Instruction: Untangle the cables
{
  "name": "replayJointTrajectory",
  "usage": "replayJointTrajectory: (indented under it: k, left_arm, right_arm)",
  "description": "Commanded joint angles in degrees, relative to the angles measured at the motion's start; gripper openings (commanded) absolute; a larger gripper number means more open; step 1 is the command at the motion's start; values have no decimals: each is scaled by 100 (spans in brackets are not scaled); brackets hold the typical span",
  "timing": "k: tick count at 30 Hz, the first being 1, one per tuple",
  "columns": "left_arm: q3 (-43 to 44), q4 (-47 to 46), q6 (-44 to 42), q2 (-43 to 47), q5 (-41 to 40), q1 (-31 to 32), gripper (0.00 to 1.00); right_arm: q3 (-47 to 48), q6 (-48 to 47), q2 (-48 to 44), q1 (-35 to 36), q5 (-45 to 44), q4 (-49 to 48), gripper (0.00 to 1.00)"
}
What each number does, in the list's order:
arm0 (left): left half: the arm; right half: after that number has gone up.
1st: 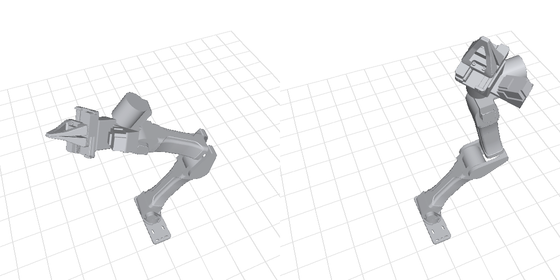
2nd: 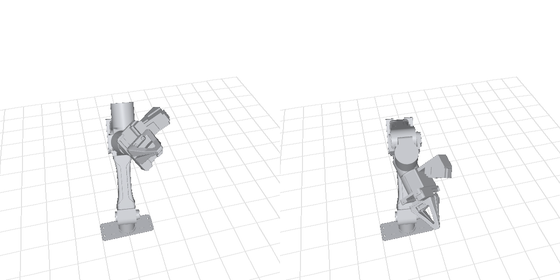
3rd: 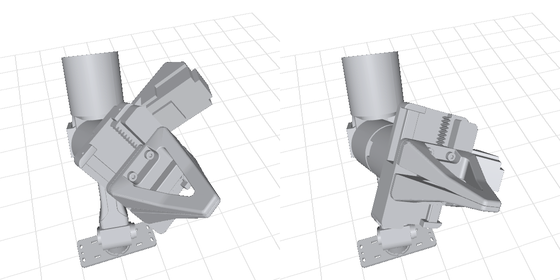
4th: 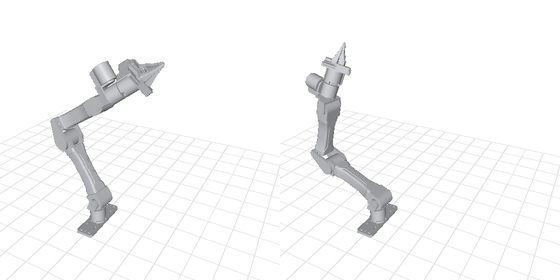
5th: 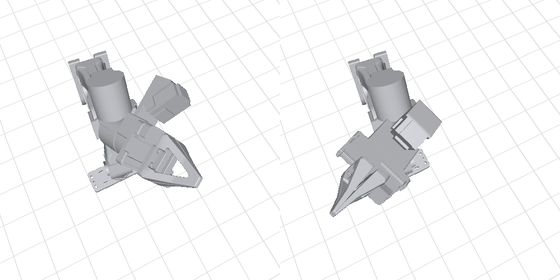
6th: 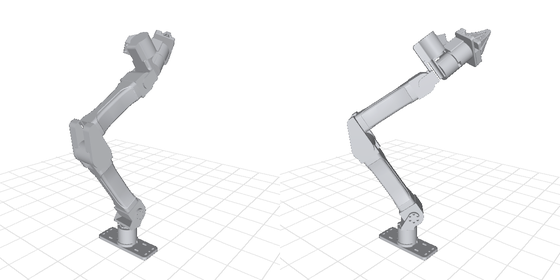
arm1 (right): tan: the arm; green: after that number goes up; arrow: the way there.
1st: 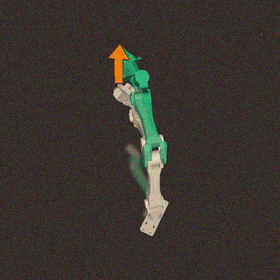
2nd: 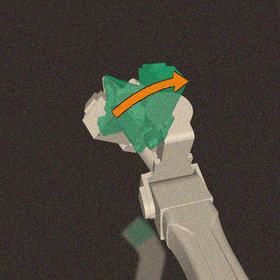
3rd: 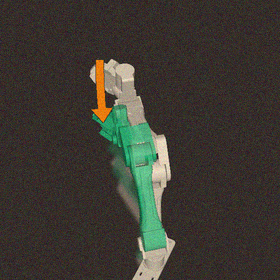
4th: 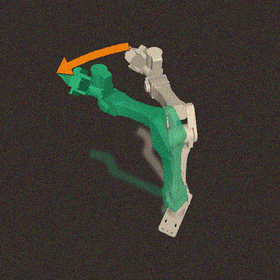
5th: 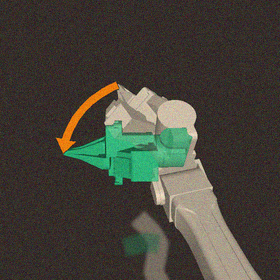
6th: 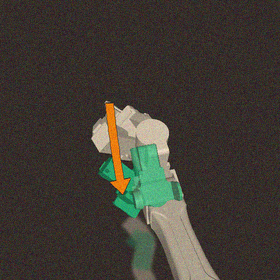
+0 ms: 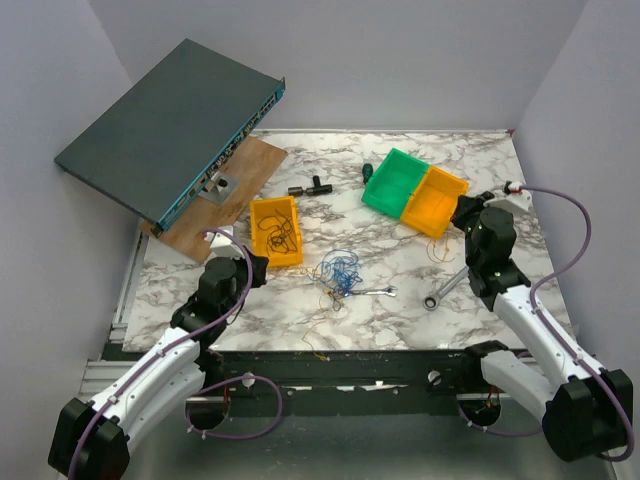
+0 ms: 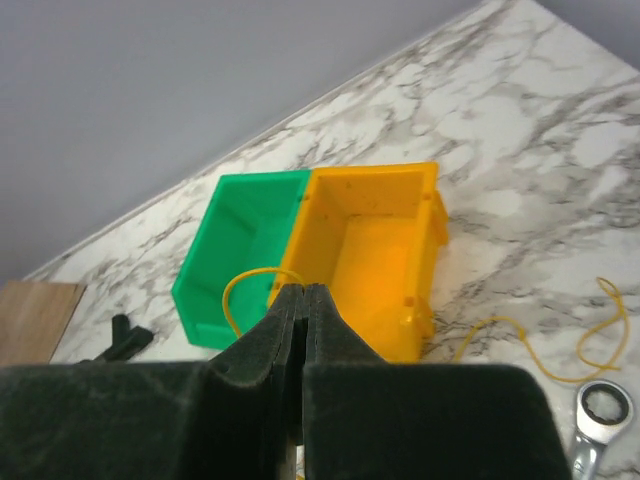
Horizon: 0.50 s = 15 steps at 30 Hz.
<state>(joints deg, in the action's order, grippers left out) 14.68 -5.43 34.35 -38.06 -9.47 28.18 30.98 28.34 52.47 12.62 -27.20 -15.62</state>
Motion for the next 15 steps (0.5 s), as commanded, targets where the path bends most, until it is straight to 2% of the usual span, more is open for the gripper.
replayJointTrajectory:
  k: [1, 4, 9, 12, 15]
  left_arm:
    - [25, -121, -48, -77, 141, -18, 0]
    - [18, -190, -85, -86, 233, -20, 0]
    - [26, -220, -130, -76, 314, -15, 0]
    - [22, -222, -139, -83, 354, -19, 0]
    - [26, -238, -139, -93, 401, -15, 0]
  right_arm:
    - [695, -292, 326, 3, 1451, 693, 1]
    - [1082, -111, 460, 2, 1502, 1266, 1]
    - [1192, 584, 565, 1, 471, 2228, 1]
    - [1355, 1495, 882, -5, -669, 3469, 1]
    - [1183, 1904, 1124, -122, -930, 3837, 1]
